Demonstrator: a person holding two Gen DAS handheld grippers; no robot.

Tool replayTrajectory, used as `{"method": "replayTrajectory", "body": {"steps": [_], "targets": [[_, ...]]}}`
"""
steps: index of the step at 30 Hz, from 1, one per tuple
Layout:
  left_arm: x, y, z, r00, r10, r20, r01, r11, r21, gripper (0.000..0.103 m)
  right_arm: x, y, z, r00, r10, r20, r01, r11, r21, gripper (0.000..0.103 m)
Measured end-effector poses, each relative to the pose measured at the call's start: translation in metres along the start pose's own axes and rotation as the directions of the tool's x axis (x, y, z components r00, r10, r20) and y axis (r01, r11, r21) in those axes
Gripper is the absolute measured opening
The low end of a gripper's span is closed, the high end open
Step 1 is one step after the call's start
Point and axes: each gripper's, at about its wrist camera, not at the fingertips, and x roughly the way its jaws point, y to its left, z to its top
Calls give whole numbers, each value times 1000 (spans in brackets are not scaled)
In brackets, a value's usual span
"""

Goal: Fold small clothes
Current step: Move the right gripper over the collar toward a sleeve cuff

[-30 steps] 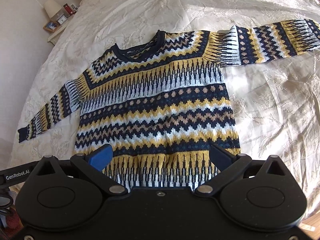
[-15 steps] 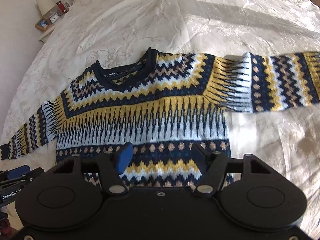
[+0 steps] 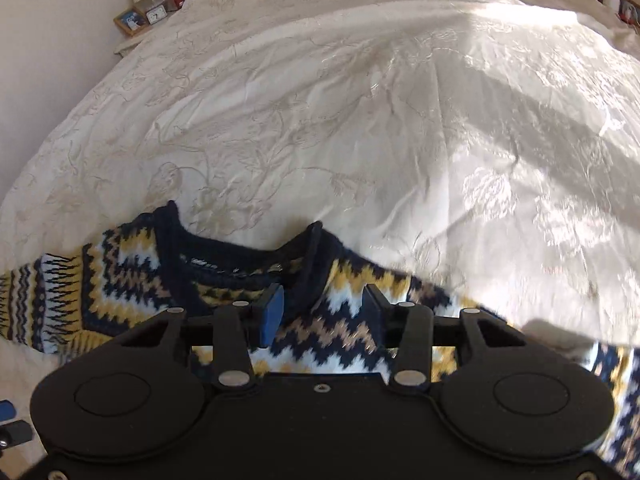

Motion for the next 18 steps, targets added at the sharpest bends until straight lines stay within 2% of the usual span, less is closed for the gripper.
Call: {"method": "replayTrajectory", "body": {"steps": [3,8,15,16,18], "targets": [[10,-2,3,1000,8,-23,-8,1000,-6,47,24,-6,4,999,-13,-37,10,997,-79,53],[22,-7,9,999,0,-49,-1,1000,-5,47,52,-5,2,998,13,-65,-24,985,-172,54],[27,-17,15,999,-10,-46,11,1000,29,47,67,-10,4,994,85,-64,-96,979,-179,55],[28,-17,15,999,-12,-48,13,1000,28,47,67,-13,4,992,103,-66,-113,979,-172,51],[30,-17,14,998,-15,-53,16,1000,23,47,65,-19,3,981,175,-82,-186,971,-151,16]]}}
